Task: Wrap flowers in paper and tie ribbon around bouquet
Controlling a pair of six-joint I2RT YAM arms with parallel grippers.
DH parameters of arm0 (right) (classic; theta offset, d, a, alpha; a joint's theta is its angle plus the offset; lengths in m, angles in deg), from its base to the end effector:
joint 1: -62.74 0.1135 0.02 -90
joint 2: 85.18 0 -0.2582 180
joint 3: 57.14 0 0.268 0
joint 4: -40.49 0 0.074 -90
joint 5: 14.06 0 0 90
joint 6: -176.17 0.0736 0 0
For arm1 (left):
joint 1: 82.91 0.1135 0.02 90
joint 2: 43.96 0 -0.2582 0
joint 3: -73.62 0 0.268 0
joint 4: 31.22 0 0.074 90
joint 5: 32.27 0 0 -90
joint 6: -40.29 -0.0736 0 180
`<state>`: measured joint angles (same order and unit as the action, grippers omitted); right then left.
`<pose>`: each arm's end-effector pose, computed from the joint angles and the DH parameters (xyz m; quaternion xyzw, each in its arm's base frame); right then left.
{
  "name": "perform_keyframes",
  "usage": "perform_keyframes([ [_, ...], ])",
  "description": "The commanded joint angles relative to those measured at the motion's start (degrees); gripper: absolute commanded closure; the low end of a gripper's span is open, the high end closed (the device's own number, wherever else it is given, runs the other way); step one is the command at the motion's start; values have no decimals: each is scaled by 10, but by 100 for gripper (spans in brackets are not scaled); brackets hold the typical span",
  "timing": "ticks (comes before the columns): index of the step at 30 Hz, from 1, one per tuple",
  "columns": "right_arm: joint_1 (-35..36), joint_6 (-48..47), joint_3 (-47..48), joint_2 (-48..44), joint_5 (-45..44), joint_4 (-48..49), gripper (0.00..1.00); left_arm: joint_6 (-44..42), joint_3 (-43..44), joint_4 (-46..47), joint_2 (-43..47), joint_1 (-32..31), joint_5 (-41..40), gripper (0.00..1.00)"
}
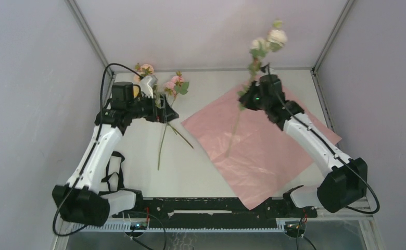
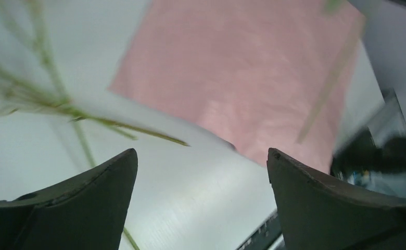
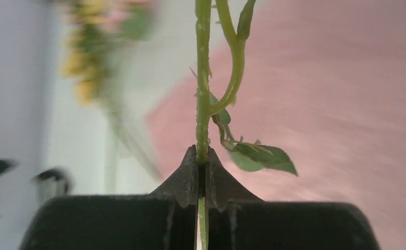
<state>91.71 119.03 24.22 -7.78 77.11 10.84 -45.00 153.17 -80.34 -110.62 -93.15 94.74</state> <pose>0.3178 0.1776 0.3200 0.0233 0.8463 0.2808 0.4521 0.2736 -0.0945 0.3319 0.1842 0.8379 -0.3365 0.3883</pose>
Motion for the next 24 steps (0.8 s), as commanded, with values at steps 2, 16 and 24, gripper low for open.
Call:
perform_keyframes([
  [2, -138, -130, 15, 54, -18, -281, 100, 158, -2, 62, -117, 86, -182, 8],
  [16, -193, -170, 172, 328, -130, -347, 53, 267, 204, 49, -414, 87, -310, 35],
  [24, -159, -149, 137, 251, -157, -335, 51, 266, 291, 38, -497, 65, -339, 47],
])
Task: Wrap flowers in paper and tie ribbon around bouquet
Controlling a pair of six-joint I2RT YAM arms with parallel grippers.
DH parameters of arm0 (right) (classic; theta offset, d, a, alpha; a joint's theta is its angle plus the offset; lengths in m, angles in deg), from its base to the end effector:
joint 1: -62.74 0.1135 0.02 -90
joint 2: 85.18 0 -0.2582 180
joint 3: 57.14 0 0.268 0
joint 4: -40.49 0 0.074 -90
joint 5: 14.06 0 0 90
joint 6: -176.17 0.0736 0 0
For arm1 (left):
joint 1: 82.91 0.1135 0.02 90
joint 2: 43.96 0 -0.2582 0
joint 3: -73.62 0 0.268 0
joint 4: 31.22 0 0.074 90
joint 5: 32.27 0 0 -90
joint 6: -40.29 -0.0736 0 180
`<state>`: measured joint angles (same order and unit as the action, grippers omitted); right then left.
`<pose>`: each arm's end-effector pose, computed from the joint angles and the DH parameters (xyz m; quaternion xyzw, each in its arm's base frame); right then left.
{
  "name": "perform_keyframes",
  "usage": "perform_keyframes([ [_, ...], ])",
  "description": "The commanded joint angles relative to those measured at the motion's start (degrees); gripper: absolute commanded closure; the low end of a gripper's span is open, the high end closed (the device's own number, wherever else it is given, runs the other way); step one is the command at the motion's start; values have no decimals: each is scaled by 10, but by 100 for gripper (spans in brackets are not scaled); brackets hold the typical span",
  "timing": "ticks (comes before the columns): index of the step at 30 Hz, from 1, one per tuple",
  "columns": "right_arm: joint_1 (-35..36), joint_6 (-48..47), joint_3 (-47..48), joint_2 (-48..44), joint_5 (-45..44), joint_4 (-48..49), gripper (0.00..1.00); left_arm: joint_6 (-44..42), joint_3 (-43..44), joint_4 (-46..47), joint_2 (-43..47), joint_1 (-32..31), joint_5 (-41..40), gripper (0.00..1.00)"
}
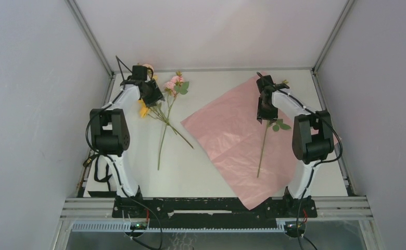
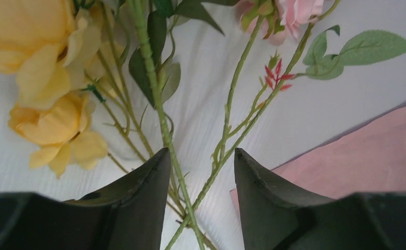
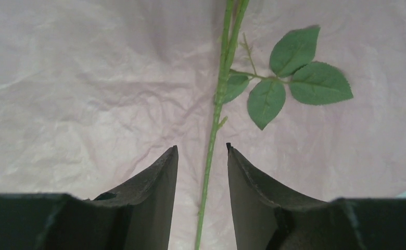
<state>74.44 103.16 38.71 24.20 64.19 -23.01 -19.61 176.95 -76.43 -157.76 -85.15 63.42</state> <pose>0.3938 0.0662 0.1520 0.0572 0.9868 -0.0707 0.1340 0.4701 -0.0257 0.1794 -0.2155 0.9298 -0.1276 0.2698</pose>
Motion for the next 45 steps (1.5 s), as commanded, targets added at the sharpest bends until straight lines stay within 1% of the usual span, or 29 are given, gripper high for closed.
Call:
perform_keyframes([
  [1, 15, 11, -15, -79, -27, 7, 51, 14, 66, -11, -36, -17, -33, 48],
  [3, 19, 14, -26, -97, -29, 11, 51, 20, 88, -27, -56, -18, -41, 52],
  [6, 23, 16, -40, -118, -34, 9, 52, 29, 98, -46, -72, -18, -54, 53],
  [13, 30, 16, -64, -154, -47, 9, 51, 33, 55, -43, -64, -24, -88, 53],
  [21, 46, 8, -72, -170, -61, 3, 51, 32, 25, -45, -60, -25, -89, 53],
  [25, 53, 2, -72, -174, -63, 2, 52, 26, 6, -44, -40, -26, -83, 53],
  [28, 55, 1, -72, -174, -66, 0, 52, 4, -9, -39, -9, -26, -62, 53],
  [30, 56, 0, -74, -172, -69, -2, 52, -12, -24, -32, 16, -25, -62, 53],
  [35, 60, 2, -88, -184, -73, 0, 53, -47, -103, 16, 86, -21, -82, 53],
  [38, 62, 3, -93, -186, -70, 4, 53, -77, -139, 38, 101, -33, -48, 53],
  [40, 65, 4, -94, -183, -66, 5, 53, -114, -137, 39, 94, -53, -7, 52],
  [42, 70, 5, -95, -179, -65, 5, 53, -170, -115, 23, 77, -73, 16, 47],
  [43, 72, 6, -97, -177, -66, 5, 53, -186, -101, 13, 67, -80, 20, 45],
  [45, 77, 4, -102, -174, -68, 5, 53, -194, -86, -2, 48, -84, 2, 40],
])
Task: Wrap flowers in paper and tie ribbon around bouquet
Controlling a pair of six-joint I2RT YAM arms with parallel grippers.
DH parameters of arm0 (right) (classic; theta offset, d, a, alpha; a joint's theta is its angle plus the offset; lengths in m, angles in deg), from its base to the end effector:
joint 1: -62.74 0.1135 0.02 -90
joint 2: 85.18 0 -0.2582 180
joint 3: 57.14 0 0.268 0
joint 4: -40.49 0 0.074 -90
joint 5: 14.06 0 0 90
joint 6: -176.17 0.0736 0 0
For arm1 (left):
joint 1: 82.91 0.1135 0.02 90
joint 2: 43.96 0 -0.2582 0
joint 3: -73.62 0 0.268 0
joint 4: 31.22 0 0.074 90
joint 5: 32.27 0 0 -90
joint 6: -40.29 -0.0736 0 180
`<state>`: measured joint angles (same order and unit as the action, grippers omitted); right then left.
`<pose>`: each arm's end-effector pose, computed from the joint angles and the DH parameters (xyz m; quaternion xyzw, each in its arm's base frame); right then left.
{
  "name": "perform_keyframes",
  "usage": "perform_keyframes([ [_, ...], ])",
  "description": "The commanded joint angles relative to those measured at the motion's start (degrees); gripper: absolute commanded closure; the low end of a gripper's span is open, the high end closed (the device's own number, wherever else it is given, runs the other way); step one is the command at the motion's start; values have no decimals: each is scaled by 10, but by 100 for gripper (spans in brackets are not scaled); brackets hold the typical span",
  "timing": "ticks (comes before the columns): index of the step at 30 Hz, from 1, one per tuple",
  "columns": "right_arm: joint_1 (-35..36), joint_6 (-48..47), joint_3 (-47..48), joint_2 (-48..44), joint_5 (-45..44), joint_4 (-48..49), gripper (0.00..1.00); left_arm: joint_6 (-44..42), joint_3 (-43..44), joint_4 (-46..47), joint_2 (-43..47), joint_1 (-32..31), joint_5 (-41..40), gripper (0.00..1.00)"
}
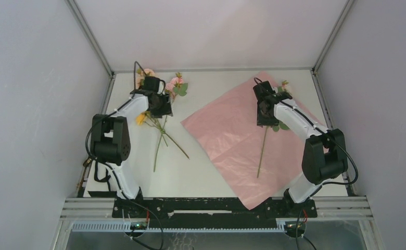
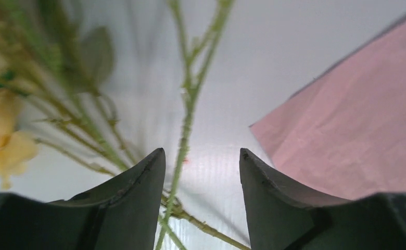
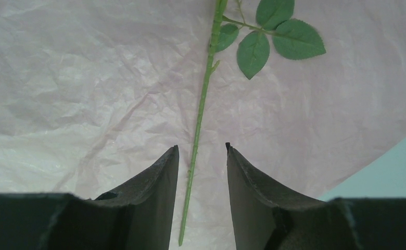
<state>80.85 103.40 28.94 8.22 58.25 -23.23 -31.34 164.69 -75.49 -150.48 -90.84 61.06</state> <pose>0.3377 0.0869 0.2008 0.0178 0.9748 -0.0951 0.2011 0.4214 -0.0630 0.1623 -0.0802 0.9616 -0.0867 0.2478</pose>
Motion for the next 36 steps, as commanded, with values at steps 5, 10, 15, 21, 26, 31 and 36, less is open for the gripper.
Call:
perform_keyframes([
  [5, 20, 1, -21, -15, -12, 12, 53, -74, 80, -50, -93, -28, -27, 35],
  [10, 25, -2, -25, -15, -16, 8, 53, -69, 98, -67, -119, -28, -16, 64],
  [15, 31, -4, -25, -30, -21, 4, 53, -71, 98, -55, -60, -26, 51, 100],
  [21, 66, -24, -25, -85, -18, 13, 52, -56, 116, -27, 77, -2, 163, 100],
  [26, 151, -67, -25, -158, 8, 64, 47, -25, 114, 27, 190, 13, 250, 100],
  [31, 235, -64, -28, -231, 161, 235, 36, 82, 65, 143, 279, 8, 383, 100],
  [36, 308, -24, -48, -224, 285, 492, 28, 128, 14, 187, 345, -41, 424, 100],
])
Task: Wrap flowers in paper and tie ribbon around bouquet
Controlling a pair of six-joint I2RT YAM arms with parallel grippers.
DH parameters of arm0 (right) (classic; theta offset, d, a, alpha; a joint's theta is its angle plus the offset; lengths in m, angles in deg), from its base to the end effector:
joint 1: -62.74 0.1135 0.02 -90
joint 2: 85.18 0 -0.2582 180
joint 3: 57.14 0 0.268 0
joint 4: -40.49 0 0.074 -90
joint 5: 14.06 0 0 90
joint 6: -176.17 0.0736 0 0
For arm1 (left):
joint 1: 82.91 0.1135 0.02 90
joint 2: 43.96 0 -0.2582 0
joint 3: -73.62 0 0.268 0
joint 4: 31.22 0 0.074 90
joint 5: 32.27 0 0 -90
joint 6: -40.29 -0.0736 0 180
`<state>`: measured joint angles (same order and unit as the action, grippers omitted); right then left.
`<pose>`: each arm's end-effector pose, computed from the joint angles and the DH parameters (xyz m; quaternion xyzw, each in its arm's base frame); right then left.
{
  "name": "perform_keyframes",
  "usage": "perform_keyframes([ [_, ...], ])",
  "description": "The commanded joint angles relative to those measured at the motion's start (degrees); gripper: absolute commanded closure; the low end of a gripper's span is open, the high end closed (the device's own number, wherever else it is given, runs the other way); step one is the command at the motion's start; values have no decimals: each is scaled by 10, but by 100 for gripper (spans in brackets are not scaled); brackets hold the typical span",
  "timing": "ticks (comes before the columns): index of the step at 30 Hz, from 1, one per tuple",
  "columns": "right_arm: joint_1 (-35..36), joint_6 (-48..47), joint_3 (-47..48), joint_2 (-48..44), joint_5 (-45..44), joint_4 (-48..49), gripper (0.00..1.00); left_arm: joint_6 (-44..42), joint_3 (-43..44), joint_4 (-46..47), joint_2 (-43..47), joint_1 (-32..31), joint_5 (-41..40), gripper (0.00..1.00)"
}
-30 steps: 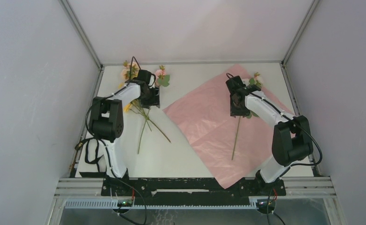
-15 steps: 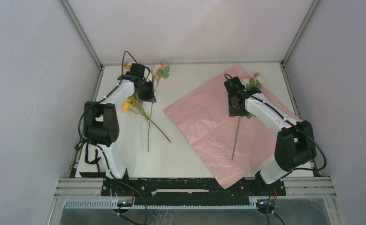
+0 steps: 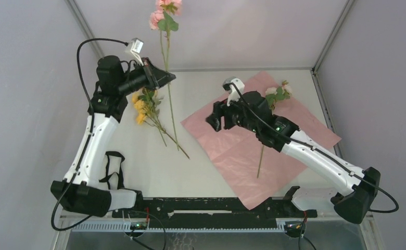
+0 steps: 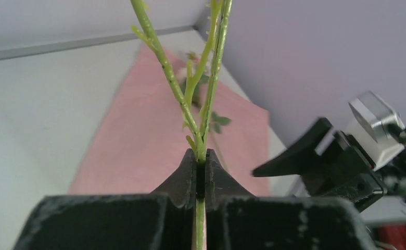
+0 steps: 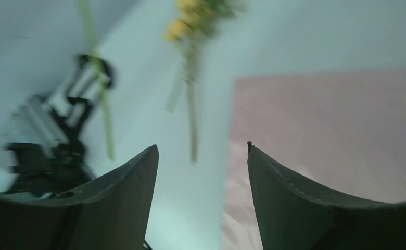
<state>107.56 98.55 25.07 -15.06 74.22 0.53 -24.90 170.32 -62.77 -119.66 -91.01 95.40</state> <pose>0.2319 0.2273 0.3435 -0.2318 0.8246 0.2357 0.4592 0.3268 -0.0919 0.4355 0.0984 0.7502 -0.4095 0.5098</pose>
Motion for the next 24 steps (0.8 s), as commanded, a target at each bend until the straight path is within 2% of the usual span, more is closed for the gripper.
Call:
perform_keyframes([
  [1, 51, 36, -10, 22, 134, 308, 27, 68, -52, 64, 47, -51, 82, 100],
  [5, 79, 66, -5, 80, 120, 413, 27, 88, -77, 74, 76, -81, 91, 100],
  [10, 80, 97, 21, 134, 106, 430, 30, 106, -102, 86, 87, -98, 96, 100],
  [11, 80, 104, 25, 139, 105, 427, 34, 114, -107, 92, 87, -100, 98, 100],
  [12, 80, 109, 25, 142, 93, 419, 48, 123, -113, 103, 87, -100, 103, 100],
  [14, 78, 119, 24, 139, 53, 388, 89, 127, -117, 106, 89, -99, 103, 100],
  [15, 76, 124, 24, 135, 28, 365, 100, 120, -117, 98, 90, -99, 96, 100],
  [16, 72, 132, 24, 129, 2, 338, 100, 103, -115, 81, 90, -97, 82, 93],
  [18, 48, 144, 24, 114, -29, 267, 100, 41, -100, 0, 86, -90, 5, 38],
  [19, 35, 149, 24, 106, -47, 219, 100, 11, -92, -51, 81, -85, -64, 21],
  [20, 17, 150, 25, 102, -65, 175, 100, -14, -90, -92, 73, -76, -131, 11],
  [22, -23, 165, 24, 100, -128, 65, 100, -31, -110, -118, 53, -38, -207, 9],
  [24, -69, 167, 13, 103, -163, -15, 100, -17, -148, -110, 31, 0, -246, 10],
])
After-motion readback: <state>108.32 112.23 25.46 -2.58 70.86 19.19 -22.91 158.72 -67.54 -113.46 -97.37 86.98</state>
